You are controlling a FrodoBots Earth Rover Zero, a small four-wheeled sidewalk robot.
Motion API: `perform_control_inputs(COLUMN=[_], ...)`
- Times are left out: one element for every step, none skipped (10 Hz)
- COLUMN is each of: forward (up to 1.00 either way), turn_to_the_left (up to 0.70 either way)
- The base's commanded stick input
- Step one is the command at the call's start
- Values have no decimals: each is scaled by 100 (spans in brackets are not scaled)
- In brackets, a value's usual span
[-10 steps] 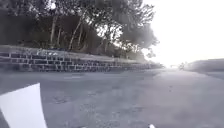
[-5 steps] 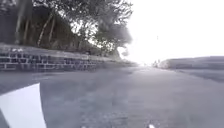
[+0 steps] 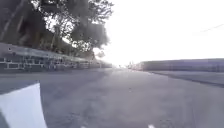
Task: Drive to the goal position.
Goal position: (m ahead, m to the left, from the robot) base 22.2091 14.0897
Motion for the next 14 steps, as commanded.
perform_control_inputs(forward=[70,70,70,70,70,70,70,70,70,70,70,70,70,70], turn_to_the_left=[0,0,0,0,0,0,0,0,0,0,0,9,19,27])
